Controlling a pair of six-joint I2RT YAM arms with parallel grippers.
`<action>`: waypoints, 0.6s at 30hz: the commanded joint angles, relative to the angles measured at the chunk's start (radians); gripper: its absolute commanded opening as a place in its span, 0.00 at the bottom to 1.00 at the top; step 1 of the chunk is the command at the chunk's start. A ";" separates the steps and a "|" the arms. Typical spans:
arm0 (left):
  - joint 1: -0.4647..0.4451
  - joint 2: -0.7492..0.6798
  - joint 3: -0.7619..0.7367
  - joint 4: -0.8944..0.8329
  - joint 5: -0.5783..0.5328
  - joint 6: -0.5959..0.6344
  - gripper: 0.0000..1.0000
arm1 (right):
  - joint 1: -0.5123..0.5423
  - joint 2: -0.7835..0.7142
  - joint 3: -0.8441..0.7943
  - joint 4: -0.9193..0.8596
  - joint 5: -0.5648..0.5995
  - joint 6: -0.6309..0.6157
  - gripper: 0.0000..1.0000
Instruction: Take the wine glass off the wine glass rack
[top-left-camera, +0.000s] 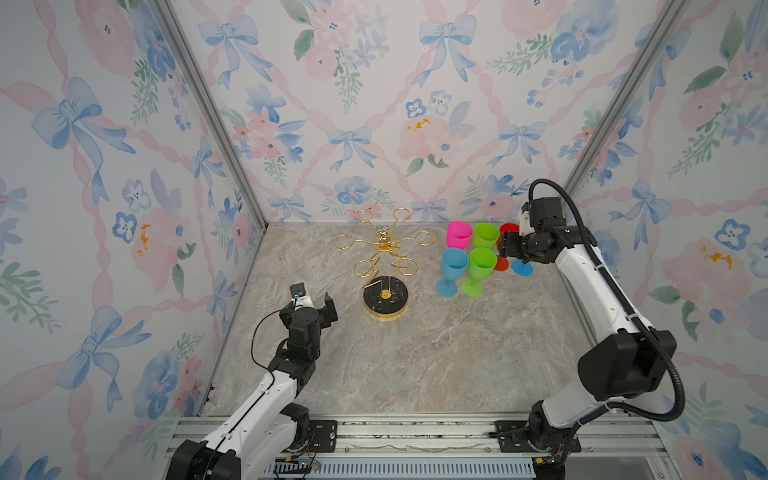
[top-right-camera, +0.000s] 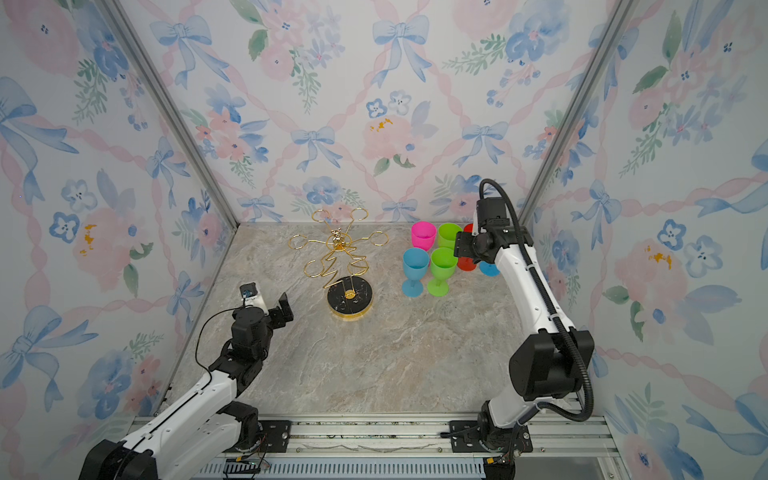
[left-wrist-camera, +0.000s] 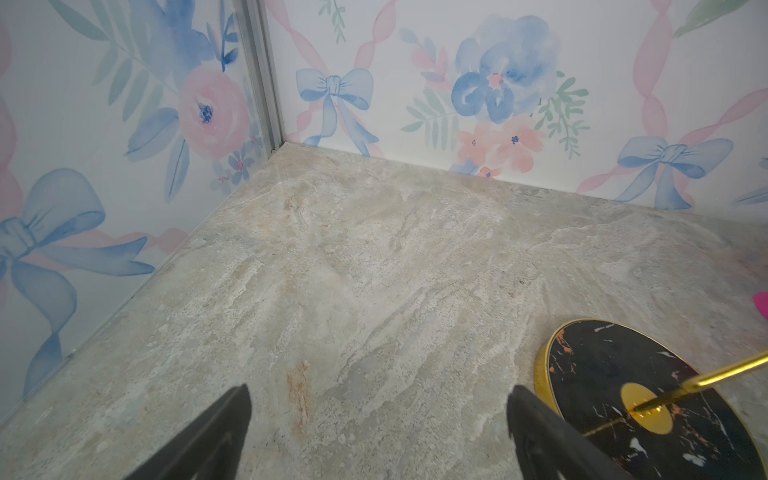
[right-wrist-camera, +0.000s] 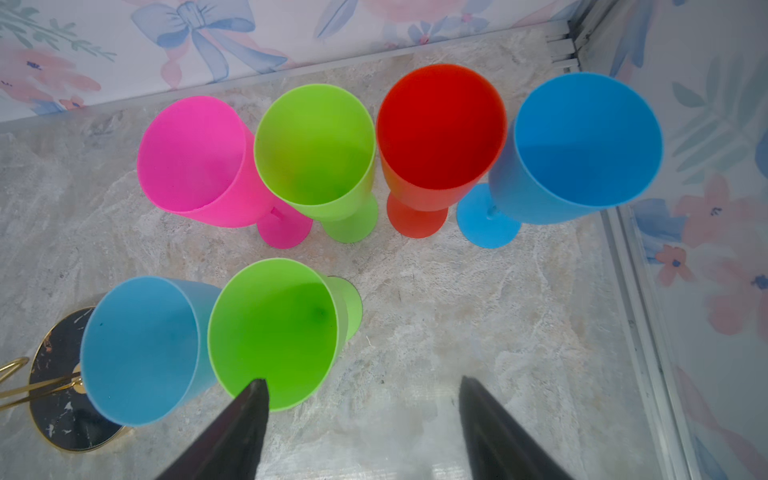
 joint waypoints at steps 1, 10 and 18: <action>0.039 0.016 -0.025 0.077 0.025 0.016 0.98 | -0.019 -0.078 -0.136 0.179 0.050 0.004 0.88; 0.107 0.113 -0.070 0.253 0.061 0.063 0.98 | -0.032 -0.296 -0.558 0.565 0.191 -0.001 0.97; 0.130 0.217 -0.142 0.468 0.091 0.132 0.98 | -0.040 -0.336 -0.738 0.700 0.248 -0.019 0.97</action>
